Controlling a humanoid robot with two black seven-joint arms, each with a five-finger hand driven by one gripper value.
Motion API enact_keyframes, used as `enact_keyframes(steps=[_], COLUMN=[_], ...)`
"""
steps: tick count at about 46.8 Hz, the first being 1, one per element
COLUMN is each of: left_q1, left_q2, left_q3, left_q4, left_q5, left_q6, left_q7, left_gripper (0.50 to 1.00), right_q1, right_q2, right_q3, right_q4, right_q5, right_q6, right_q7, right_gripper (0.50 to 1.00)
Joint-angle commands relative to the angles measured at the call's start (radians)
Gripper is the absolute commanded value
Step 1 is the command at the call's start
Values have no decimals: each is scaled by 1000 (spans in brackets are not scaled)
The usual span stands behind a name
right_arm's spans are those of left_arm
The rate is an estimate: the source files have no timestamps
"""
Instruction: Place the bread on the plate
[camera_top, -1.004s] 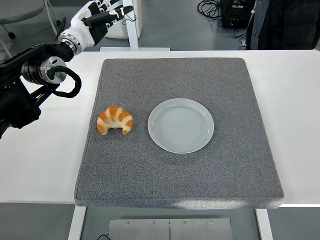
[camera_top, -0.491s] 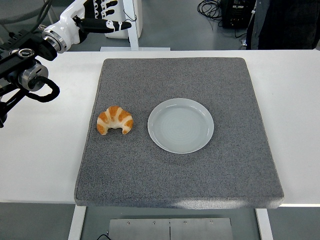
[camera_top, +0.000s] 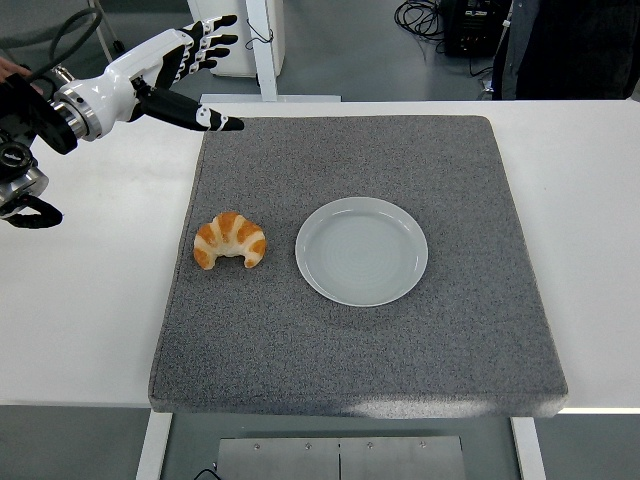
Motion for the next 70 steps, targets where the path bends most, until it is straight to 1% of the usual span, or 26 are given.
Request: enact_keyframes(steps=[1, 6, 11, 18, 31, 40, 45, 48, 54, 57, 64, 70], left_q1=[-10, -5, 7, 28, 39, 114, 142, 147, 165, 174, 199, 222], left_q2=[22, 44, 56, 72, 104, 104, 92, 87, 53, 38, -26, -45], left_q3=[20, 23, 29, 57, 98, 100, 100, 100, 101, 101, 101, 101], left_q4=[-1, -11, -26, -57, -61, -60, -60, -58, -41, -26, 23, 54], left_q5=[47, 100, 171, 249, 341, 432, 455, 456, 476, 476, 478, 495], left_q6=[-6, -39, -45, -42, -42, -28, 1, 7, 35, 38, 41, 61], left_q7=[-2, -3, -10, -6, -6, -6, -8, -9, -11, -13, -13, -13], left_gripper=[995, 993, 990, 989, 989, 989, 989, 989, 989, 989, 989, 989], right_q1=[0, 0, 0, 0, 0, 0, 0, 0, 0, 0, 0, 0], right_q2=[0, 0, 0, 0, 0, 0, 0, 0, 0, 0, 0, 0], right_q3=[0, 0, 0, 0, 0, 0, 0, 0, 0, 0, 0, 0], right_q4=[0, 0, 0, 0, 0, 0, 0, 0, 0, 0, 0, 0], right_q5=[0, 0, 0, 0, 1, 0, 0, 0, 0, 1, 0, 0], right_q6=[0, 0, 0, 0, 0, 0, 0, 0, 0, 0, 0, 0], right_q7=[0, 0, 0, 0, 0, 0, 0, 0, 0, 0, 0, 0], right_gripper=[1000, 1000, 1000, 1000, 1000, 1000, 1000, 1000, 1000, 1000, 1000, 1000])
